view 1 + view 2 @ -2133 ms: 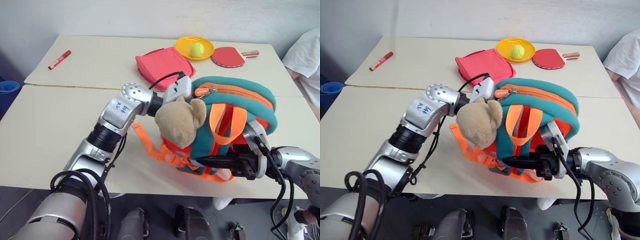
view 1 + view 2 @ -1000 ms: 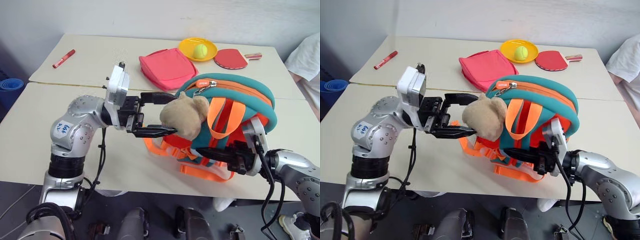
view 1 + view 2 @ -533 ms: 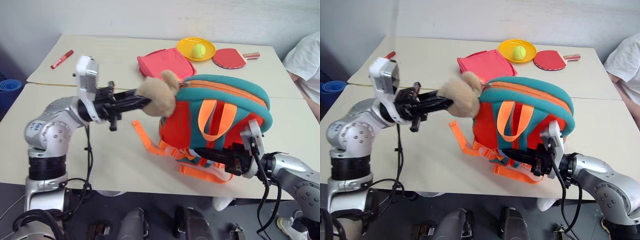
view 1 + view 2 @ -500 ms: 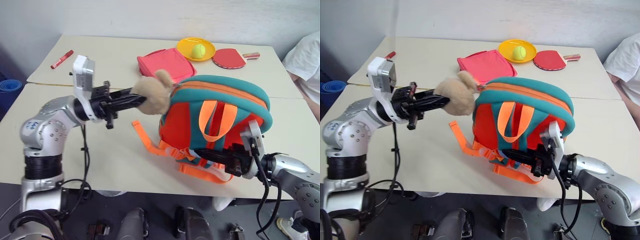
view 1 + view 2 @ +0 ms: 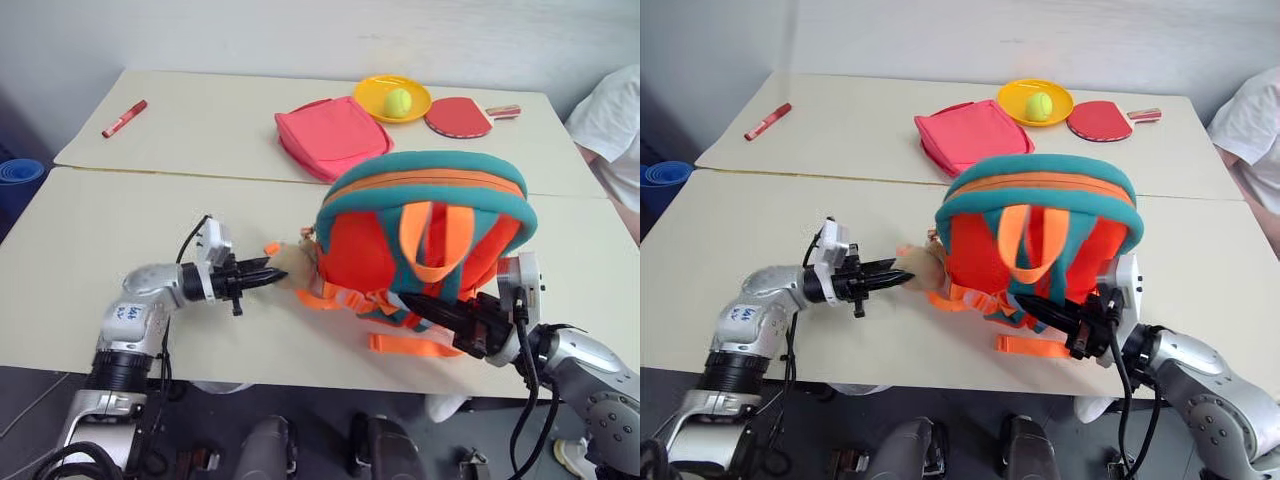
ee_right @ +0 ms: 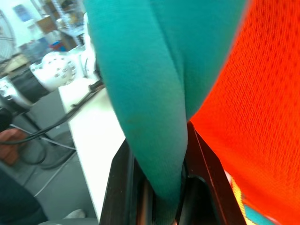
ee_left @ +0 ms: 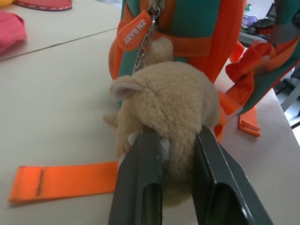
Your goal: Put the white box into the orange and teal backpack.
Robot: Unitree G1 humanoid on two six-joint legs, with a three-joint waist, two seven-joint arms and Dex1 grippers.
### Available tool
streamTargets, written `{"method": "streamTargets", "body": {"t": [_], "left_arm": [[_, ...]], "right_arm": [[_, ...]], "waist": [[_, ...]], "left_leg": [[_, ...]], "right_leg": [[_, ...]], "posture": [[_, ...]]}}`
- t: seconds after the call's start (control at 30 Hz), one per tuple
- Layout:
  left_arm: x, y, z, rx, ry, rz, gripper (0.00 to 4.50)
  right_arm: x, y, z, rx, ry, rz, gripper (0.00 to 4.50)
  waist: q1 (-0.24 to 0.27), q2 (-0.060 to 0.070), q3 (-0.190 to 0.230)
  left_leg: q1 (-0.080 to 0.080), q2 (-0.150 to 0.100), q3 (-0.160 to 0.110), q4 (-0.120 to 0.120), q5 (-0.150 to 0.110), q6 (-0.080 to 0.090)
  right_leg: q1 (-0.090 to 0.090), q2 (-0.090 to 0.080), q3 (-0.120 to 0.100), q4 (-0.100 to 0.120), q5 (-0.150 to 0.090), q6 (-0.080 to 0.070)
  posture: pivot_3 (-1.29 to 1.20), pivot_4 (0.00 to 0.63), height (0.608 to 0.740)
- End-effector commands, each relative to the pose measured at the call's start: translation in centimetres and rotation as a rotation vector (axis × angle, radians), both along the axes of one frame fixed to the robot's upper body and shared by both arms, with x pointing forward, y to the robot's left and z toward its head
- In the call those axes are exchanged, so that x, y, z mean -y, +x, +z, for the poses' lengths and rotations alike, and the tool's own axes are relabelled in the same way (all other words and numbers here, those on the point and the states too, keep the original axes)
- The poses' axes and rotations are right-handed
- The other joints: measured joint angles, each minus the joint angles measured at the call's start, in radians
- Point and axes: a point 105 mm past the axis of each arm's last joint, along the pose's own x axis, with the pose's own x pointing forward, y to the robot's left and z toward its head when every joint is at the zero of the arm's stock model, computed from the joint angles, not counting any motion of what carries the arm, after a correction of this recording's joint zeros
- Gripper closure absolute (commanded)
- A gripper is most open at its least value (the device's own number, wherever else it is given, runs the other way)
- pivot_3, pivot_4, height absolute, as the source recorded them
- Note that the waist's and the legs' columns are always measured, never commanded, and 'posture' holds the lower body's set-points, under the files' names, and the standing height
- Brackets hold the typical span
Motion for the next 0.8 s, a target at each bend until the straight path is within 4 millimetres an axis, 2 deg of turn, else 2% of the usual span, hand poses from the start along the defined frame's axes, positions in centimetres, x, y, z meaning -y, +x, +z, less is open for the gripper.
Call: {"method": "streamTargets", "body": {"t": [0.03,0.1,0.13,0.17,0.27,0.33,0.43,0.5,0.53,0.6,0.63,0.73,0.8], "left_arm": [[0.6,-0.6,0.2,0.058,0.027,-0.011,3.80],[0.3,-1.0,0.5,0.067,0.048,-0.019,3.37],[-0.2,-1.1,0.6,0.077,0.068,-0.011,3.15],[-0.6,-1.1,0.7,0.084,0.082,-0.004,2.83],[-4.0,-1.4,0.4,0.039,0.157,0.081,1.96],[-5.7,-1.4,0.9,0.045,0.151,0.149,1.29],[-7.1,-2.2,1.8,0.011,0.082,0.213,0.42],[-8.8,-3.8,1.2,0.012,0.122,0.263,0.00],[-9.3,-4.4,1.1,0.010,0.139,0.273,0.00],[-11.4,-6.2,-0.6,-0.042,0.199,0.329,0.00],[-12.1,-6.9,-1.3,-0.052,0.224,0.340,0.00],[-13.4,-7.6,-2.2,-0.041,0.246,0.414,0.00],[-13.5,-7.8,-2.4,-0.023,0.254,0.435,0.00]], "right_arm": [[1.5,0.8,0.2,0.067,-0.021,-0.090,4.50],[2.4,1.5,-0.3,0.079,-0.033,-0.147,4.50],[2.7,1.7,-0.4,0.106,-0.058,-0.159,3.79],[2.8,1.8,-0.5,0.126,-0.077,-0.161,3.55],[2.8,1.4,1.2,0.223,-0.091,-0.191,2.57],[3.5,0.2,1.5,0.227,-0.159,-0.179,1.83],[6.6,-1.5,1.4,0.260,-0.285,-0.231,0.85],[10.3,-2.8,0.9,0.324,-0.460,-0.291,0.23],[11.3,-3.3,0.7,0.348,-0.530,-0.298,0.05],[14.2,-4.8,-1.6,0.280,-0.657,-0.280,0.05],[15.2,-5.2,-2.3,0.239,-0.662,-0.298,0.05],[17.5,-4.0,-2.3,0.218,-0.604,-0.416,0.05],[18.1,-3.3,-2.6,0.223,-0.610,-0.428,0.05]], "waist": [[0.001,0.000,0.000],[0.001,0.000,0.000],[0.001,0.000,0.000],[0.001,0.000,0.000],[-0.002,0.001,0.000],[-0.001,0.002,0.001],[0.007,0.002,0.001],[0.006,0.002,0.001],[0.004,0.002,0.001],[-0.001,0.002,0.001],[-0.005,0.002,0.001],[-0.013,0.002,0.001],[-0.016,0.002,0.001]], "left_leg": [[0.000,0.000,0.000,0.000,0.000,0.000],[0.000,0.000,0.000,0.000,0.000,0.000],[0.000,0.000,0.000,0.000,0.000,0.000],[0.000,0.000,0.000,0.000,0.000,0.000],[0.000,0.000,0.000,0.000,0.000,0.000],[0.000,0.001,0.000,-0.001,0.000,-0.001],[0.000,0.000,-0.001,-0.001,-0.001,0.000],[0.000,0.000,-0.002,-0.001,-0.002,0.001],[0.000,0.000,-0.001,-0.001,-0.003,0.001],[0.001,0.000,0.001,-0.001,-0.004,0.002],[0.002,0.000,0.002,-0.001,-0.005,0.003],[0.007,0.002,0.004,-0.002,-0.009,0.000],[0.010,0.002,0.003,-0.002,-0.012,-0.001]], "right_leg": [[0.000,0.000,0.000,0.000,0.000,0.000],[0.000,0.000,0.000,0.001,0.000,0.000],[0.000,0.000,0.000,0.001,0.000,0.000],[0.000,0.000,0.000,0.001,0.000,0.000],[0.000,0.000,0.000,0.001,0.000,0.000],[-0.001,0.000,0.000,0.002,-0.001,-0.001],[0.000,-0.001,-0.001,0.000,-0.001,-0.001],[0.002,-0.001,-0.001,-0.002,0.000,0.000],[0.003,-0.001,-0.001,-0.003,0.000,0.000],[0.003,0.000,0.000,-0.004,0.000,0.001],[0.003,0.000,0.000,-0.008,0.000,0.001],[0.005,0.000,0.003,-0.008,0.000,0.000],[0.006,-0.002,0.005,-0.007,0.000,-0.001]], "posture": [[0.00,0.150,0.740],[0.00,0.150,0.740],[0.00,0.150,0.740],[0.00,0.150,0.740],[0.00,0.150,0.740],[0.00,0.150,0.740],[0.00,0.150,0.740],[0.00,0.150,0.740],[0.00,0.150,0.740],[0.00,0.150,0.740],[0.00,0.150,0.740],[0.00,0.150,0.740],[0.00,0.150,0.740]]}}
